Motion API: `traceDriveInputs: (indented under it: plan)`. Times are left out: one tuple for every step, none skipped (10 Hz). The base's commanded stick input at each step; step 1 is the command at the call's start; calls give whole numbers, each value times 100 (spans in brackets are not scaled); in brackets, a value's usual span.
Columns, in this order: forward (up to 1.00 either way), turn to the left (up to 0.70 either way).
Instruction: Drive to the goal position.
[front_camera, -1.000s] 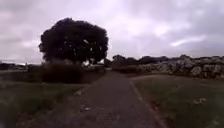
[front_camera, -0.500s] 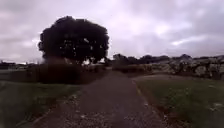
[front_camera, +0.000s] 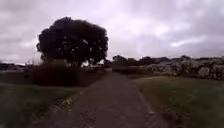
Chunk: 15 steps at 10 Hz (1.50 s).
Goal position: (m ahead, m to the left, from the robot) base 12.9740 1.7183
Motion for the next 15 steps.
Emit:
traceDriveInputs:
  plan:
    - [50,0]
    - [50,0]
    - [50,0]
    - [50,0]
    - [50,0]
    - [50,0]
    - [50,0]
    - [50,0]
    - [50,0]
    - [50,0]
    - [50,0]
    - [50,0]
    - [50,0]
    - [50,0]
    - [50,0]
